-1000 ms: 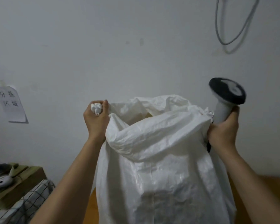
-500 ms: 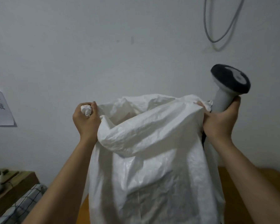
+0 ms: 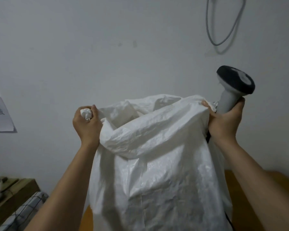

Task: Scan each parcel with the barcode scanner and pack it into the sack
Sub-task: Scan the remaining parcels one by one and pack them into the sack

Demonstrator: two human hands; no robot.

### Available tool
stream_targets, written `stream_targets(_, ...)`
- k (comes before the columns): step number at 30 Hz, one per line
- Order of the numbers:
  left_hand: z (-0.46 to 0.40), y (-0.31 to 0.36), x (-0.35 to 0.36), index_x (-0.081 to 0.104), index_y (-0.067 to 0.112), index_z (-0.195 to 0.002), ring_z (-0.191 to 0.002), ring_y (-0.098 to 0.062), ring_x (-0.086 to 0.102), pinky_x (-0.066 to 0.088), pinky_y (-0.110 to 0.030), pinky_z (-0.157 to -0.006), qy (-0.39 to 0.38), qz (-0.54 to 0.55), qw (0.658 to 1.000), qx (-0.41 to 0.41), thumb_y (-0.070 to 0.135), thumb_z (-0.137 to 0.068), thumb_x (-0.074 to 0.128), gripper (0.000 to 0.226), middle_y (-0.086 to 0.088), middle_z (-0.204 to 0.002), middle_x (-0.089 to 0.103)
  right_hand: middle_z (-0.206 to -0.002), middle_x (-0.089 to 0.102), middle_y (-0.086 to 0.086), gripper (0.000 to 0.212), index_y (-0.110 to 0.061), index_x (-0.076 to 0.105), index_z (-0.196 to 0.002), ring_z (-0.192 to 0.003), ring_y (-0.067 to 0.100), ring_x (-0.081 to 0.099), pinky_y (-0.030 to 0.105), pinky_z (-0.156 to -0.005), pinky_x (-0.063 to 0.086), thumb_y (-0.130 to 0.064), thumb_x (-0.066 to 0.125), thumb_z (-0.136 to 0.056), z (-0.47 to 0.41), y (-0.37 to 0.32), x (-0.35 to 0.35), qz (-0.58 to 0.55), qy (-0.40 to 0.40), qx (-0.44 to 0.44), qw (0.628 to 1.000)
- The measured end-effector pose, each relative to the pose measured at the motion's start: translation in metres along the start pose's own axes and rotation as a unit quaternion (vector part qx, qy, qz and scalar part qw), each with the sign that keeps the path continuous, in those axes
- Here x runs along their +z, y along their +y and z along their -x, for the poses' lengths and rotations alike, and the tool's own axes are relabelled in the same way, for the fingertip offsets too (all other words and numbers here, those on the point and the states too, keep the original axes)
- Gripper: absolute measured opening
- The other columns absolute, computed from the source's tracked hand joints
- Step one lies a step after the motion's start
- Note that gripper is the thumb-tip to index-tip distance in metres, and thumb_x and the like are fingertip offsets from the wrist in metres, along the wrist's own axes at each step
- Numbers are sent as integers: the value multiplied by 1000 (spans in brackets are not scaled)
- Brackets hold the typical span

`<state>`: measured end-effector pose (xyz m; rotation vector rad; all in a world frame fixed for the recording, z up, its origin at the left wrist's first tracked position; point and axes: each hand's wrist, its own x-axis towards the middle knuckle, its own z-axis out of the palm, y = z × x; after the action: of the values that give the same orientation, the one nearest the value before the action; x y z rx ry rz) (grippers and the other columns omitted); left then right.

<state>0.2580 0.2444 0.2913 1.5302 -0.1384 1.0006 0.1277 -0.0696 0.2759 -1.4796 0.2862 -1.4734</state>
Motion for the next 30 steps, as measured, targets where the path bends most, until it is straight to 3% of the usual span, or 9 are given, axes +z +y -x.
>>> stream_targets(3, 21, -11, -9, 62, 4, -84, -75, -16, 55, 46, -29, -73, 7, -6, 999, -32, 15, -93, 61, 14, -8, -82, 62, -117, 57, -1, 71, -12, 42, -131, -97, 15, 56, 39, -92, 52, -33, 83, -76, 13, 9, -10, 37, -24, 32, 999)
stream_targets(7, -12, 12, -7, 60, 9, -82, -67, -9, 53, 42, -12, -63, 52, 25, 998, -21, 19, -92, 62, 14, 1, -75, 59, -125, 54, -6, 77, -15, 41, -136, -106, 8, 56, 20, -93, 48, -38, 83, -75, -3, -9, -6, -3, 31, 4, 999)
stream_targets(10, -3, 5, -11, 61, 7, -84, -70, -13, 55, 45, -16, -65, 57, 20, 998, -23, 20, -93, 61, 15, -5, -80, 62, -128, 49, -9, 80, -15, 38, -140, -108, -1, 50, 3, -90, 40, -36, 82, -77, 5, -7, -6, -10, 32, -6, 999)
stream_targets(12, 16, -12, -16, 62, 2, -87, -76, -18, 56, 47, -30, -72, 46, -9, 998, -50, 17, -94, 60, 17, -14, -84, 63, -127, 52, -5, 77, -13, 38, -139, -108, 9, 54, 17, -94, 45, -32, 82, -78, 19, 1, -6, 15, -8, 25, 1000)
stream_targets(15, 7, -4, -19, 60, 4, -84, -77, -20, 56, 48, -36, -76, 62, 6, 997, -45, 17, -94, 59, 16, -15, -85, 63, -130, 56, 7, 76, -12, 39, -138, -111, 25, 58, 39, -95, 50, -33, 81, -79, 16, -6, -8, 23, 1, 25, 999)
stream_targets(20, -9, 10, -22, 61, 9, -89, -79, -15, 58, 48, -27, -74, 80, 10, 997, -20, 23, -93, 59, 15, -9, -88, 64, -135, 50, -5, 78, -18, 38, -140, -118, 8, 52, 21, -100, 45, -36, 81, -78, 15, -22, -6, -20, 43, -6, 999)
stream_targets(24, 27, -19, -33, 60, 8, -86, -77, -17, 56, 49, -33, -76, 50, -10, 993, -107, 19, -94, 60, 13, -8, -86, 62, -129, 51, -3, 76, -14, 38, -138, -109, 16, 53, 29, -90, 42, -32, 81, -78, 40, 2, -19, 31, -22, 62, 997)
stream_targets(27, 22, -12, -41, 59, 9, -84, -76, -17, 56, 49, -36, -78, 29, -38, 994, -102, 20, -92, 63, 14, -7, -84, 62, -118, 51, -7, 75, -16, 40, -133, -99, 13, 52, 28, -85, 41, -37, 83, -75, 34, 1, -30, 56, -23, 70, 996)
stream_targets(30, 17, 8, -45, 57, 7, -109, -105, -27, 54, 46, -42, -96, -23, -109, 985, -135, 32, -87, 68, 35, -13, -114, 57, -101, 53, -9, 73, -17, 43, -122, -83, 11, 56, 32, -76, 44, -45, 85, -68, 25, -6, -43, 76, -63, 101, 990)
